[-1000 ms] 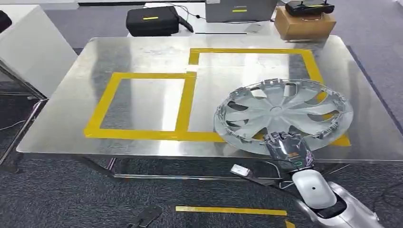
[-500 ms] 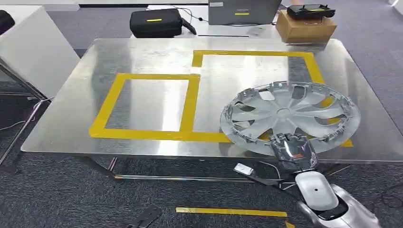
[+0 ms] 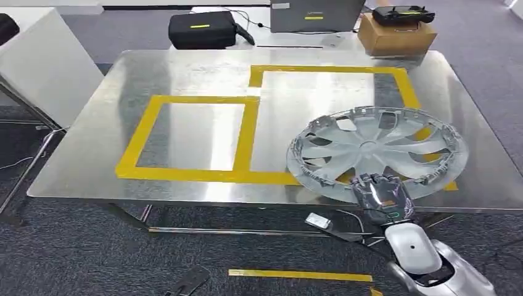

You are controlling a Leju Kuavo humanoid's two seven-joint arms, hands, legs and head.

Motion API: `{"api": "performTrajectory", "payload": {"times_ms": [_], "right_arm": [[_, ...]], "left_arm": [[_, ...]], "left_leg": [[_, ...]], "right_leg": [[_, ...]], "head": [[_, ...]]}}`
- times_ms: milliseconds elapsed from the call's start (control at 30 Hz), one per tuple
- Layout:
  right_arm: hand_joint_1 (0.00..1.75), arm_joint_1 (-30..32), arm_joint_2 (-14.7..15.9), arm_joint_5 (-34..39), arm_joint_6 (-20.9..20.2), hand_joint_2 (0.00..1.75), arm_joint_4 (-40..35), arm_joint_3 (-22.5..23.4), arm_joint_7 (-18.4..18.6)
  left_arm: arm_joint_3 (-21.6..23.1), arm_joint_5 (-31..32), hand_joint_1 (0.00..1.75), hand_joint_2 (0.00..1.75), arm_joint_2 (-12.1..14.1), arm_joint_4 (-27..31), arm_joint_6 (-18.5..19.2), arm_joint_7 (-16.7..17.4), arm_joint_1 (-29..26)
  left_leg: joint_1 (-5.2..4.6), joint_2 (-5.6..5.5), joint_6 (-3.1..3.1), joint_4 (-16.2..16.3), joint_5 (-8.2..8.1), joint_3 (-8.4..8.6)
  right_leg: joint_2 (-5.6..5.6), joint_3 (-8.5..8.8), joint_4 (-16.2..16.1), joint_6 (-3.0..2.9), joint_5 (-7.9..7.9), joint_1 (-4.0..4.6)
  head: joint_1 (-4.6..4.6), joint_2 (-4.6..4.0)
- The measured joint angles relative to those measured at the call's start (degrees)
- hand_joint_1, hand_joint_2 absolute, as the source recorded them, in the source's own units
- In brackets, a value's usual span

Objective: Take the parts from the cabinet and place them on the table.

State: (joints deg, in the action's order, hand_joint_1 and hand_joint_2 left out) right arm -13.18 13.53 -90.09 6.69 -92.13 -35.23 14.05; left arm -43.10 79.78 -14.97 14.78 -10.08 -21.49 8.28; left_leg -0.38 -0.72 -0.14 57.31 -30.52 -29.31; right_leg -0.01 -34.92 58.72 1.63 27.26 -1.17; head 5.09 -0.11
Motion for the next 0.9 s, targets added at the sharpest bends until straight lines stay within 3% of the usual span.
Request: {"api": "performTrajectory", "payload": {"times_ms": [200,300,367,433,500,600,633,667,700,733,767,800,833,867,900], "right_arm": [[1.66,-0.03,0.0,0.0,0.0,1.75,0.0,-0.02,-0.35],[1.66,-0.03,0.0,0.0,0.0,1.75,0.0,-0.02,-0.28],[1.66,-0.04,0.0,0.0,0.0,1.75,0.0,-0.02,-0.2],[1.66,0.15,0.0,0.0,0.02,1.75,-0.02,-0.02,-0.11],[1.66,0.22,0.0,0.0,0.02,1.75,-0.07,0.02,-0.11],[1.66,0.18,-0.02,-0.02,0.39,1.75,-0.09,-0.04,-0.15],[1.66,0.24,0.0,0.0,0.39,1.75,-0.07,-0.02,-0.15],[1.66,0.35,0.0,0.0,0.37,1.75,-0.07,-0.02,-0.13],[1.66,0.45,0.0,0.02,0.35,1.75,-0.07,-0.02,-0.09],[1.66,0.47,0.0,0.02,0.37,1.75,-0.07,-0.02,-0.09],[1.66,0.43,0.0,0.02,0.37,1.75,-0.09,-0.02,-0.09],[1.66,0.42,0.0,0.02,0.37,1.75,0.0,-0.02,-0.09],[1.66,0.3,0.0,-0.02,0.44,1.75,-0.02,-0.02,-0.04],[1.66,0.15,0.0,-0.02,0.5,1.75,-0.04,0.0,0.09],[1.66,0.42,0.0,-0.02,0.57,1.75,-0.15,0.0,0.4]], "left_arm": [[0.0,-0.04,0.0,1.75,0.07,0.0,0.15,-0.13,0.0],[0.02,-0.04,0.0,1.75,0.2,0.0,0.13,-0.15,0.0],[0.02,-0.02,0.0,1.75,0.24,0.0,0.13,-0.15,0.0],[0.04,-0.02,0.0,1.75,0.24,0.0,0.13,-0.15,0.02],[0.07,0.0,0.0,1.75,0.13,0.0,0.09,-0.15,0.04],[0.07,0.0,0.0,1.75,0.02,0.0,0.09,-0.15,0.03],[0.07,0.0,0.0,1.75,0.02,0.0,0.07,-0.15,-0.04],[0.07,-0.02,0.0,1.75,0.02,0.0,0.09,-0.15,-0.1],[0.07,-0.02,0.0,1.75,-0.02,0.0,0.09,-0.15,-0.2],[0.07,0.0,0.0,1.75,-0.07,0.0,0.09,-0.15,-0.25],[0.07,0.0,0.0,1.75,-0.11,0.0,0.07,-0.15,-0.25],[0.07,-0.02,0.0,1.75,-0.04,0.0,0.07,-0.15,-0.23],[0.07,0.0,0.0,1.75,-0.04,0.0,-0.04,-0.15,0.09],[0.09,-0.02,0.0,1.75,-0.02,0.0,-0.11,-0.15,0.15],[0.09,-0.02,0.0,1.75,0.0,0.0,-0.11,-0.15,-0.01]], "left_leg": [[-0.09,-0.01,0.23,0.3,-0.12,-0.06],[-0.21,-0.01,0.82,0.61,-0.32,-0.2],[-0.42,-0.01,1.3,0.61,-0.25,-0.27],[-0.46,0.08,2.27,-0.5,0.3,-0.06],[0.1,0.18,2.9,-1.82,1.16,1.26],[0.09,0.16,3.05,-1.8,1.17,1.26],[0.1,0.14,3.09,-1.78,0.87,1.3],[0.15,0.08,2.98,-1.76,0.74,1.45],[0.26,0.0,2.78,-1.74,0.46,1.8],[0.44,-0.09,2.38,-1.64,0.02,2.32],[0.63,-0.09,2.0,-1.44,-0.56,2.89],[0.59,-0.1,1.49,-1.4,-1.06,3.0],[0.41,-0.05,1.1,-1.0,-1.32,2.79],[0.31,-0.05,0.88,-0.73,-1.45,1.98],[0.28,0.01,0.61,-0.53,-1.73,2.15]], "right_leg": [[-0.01,0.03,-0.1,0.2,-0.13,-0.15],[-0.01,0.05,-0.12,0.45,-0.16,-0.27],[0.0,0.1,-0.38,0.83,-0.39,-0.46],[0.02,0.16,0.26,1.85,-1.93,-0.41],[-0.02,-0.98,1.45,1.91,-0.36,-0.42],[0.06,-6.34,12.55,2.42,4.82,-0.48],[0.05,-8.3,15.74,2.63,5.65,-0.46],[0.04,-8.82,15.91,2.46,5.07,-0.49],[0.01,-8.11,13.7,2.3,3.07,-0.56],[-0.03,-5.99,8.86,2.33,-0.16,-0.64],[-0.09,-3.61,3.4,2.82,-3.41,-0.79],[0.14,-2.63,1.53,3.22,-2.91,-0.71],[0.09,-2.47,0.07,2.8,-1.09,-0.33],[0.17,-1.75,0.55,1.03,-0.73,-0.26],[0.15,-2.28,0.44,0.55,-0.9,-0.25]], "head": [[0.0,0.0],[0.0,0.0],[0.0,0.0],[0.04,0.0],[-0.35,0.0],[-0.57,0.0],[-0.7,0.0],[-0.68,0.0],[-0.66,0.0],[-0.68,0.0],[-0.63,0.0],[-0.72,0.0],[-1.2,0.0],[-1.1,0.0],[-0.65,0.0]]}}
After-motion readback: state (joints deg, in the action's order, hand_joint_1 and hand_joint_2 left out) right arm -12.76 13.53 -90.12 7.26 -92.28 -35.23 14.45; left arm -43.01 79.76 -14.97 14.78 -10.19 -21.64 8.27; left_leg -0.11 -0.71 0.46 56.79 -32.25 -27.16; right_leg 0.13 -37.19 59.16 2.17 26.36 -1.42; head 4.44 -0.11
